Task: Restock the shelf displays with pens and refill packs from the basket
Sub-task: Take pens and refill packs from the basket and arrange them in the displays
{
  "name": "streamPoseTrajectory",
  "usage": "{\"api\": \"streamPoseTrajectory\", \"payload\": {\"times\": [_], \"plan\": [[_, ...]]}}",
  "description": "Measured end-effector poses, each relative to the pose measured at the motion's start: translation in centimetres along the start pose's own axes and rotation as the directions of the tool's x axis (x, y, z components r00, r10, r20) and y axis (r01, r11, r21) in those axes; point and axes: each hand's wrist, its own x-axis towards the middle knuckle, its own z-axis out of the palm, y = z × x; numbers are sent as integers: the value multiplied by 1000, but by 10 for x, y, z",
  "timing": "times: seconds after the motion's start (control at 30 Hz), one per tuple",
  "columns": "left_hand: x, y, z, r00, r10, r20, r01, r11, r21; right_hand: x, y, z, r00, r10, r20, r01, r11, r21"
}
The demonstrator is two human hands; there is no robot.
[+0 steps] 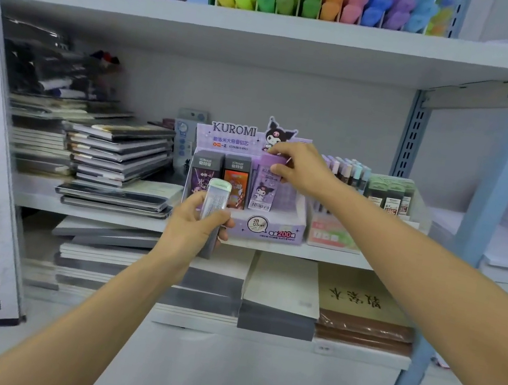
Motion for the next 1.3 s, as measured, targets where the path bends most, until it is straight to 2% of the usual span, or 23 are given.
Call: {"api": "streamPoseTrajectory", "payload": {"times": [0.1,0.3,0.47,0.57,0.67,0.77,0.8,0.87,0.9,0.97,1.03,1.1,1.23,1.3], "plan": [[1,-2,0,1000,1,-9,0,1000,21,2,-2,9,1000,-19,-22,19,1000,-1],[-1,-5,-6,1000,6,18,-6,1000,2,8,1,6,998,38,58,-37,999,-13],[0,-4,-7,1000,-30,-2,30,1000,-8,0,-2,25,994,20,-103,-9,994,105],[0,-3,-7,999,-51,-13,51,999,-9,0,3,35,984,14,-175,-7,999,38],[-2,-1,-8,998,-61,-15,61,998,-13,0,4,34,979,34,-202,-26,999,42],[-3,2,-6,998,-68,-3,68,998,-9,-8,-3,20,968,-51,-247,82,989,120],[-3,4,-3,998,-70,7,70,997,-21,-13,-6,14,976,-76,-206,124,964,234],[-3,9,5,997,-74,39,77,994,-76,-30,-11,4,986,-163,34,119,834,539],[-4,11,10,995,-73,67,81,991,-111,-39,-11,1,960,-237,148,86,754,651],[-5,16,23,988,-69,142,93,981,-169,-56,-3,-1,915,-326,238,24,632,774],[-6,19,38,974,-61,220,109,971,-212,-66,7,-7,929,-293,226,-24,562,827],[-9,21,54,960,-52,274,115,969,-219,-72,16,-17,962,-207,178,-35,553,832],[-11,25,80,967,-6,254,16,999,-40,-80,34,-33,999,32,23,-37,565,824],[-12,28,93,967,27,252,-16,999,-46,-86,43,-40,995,97,-22,-36,551,834]]}}
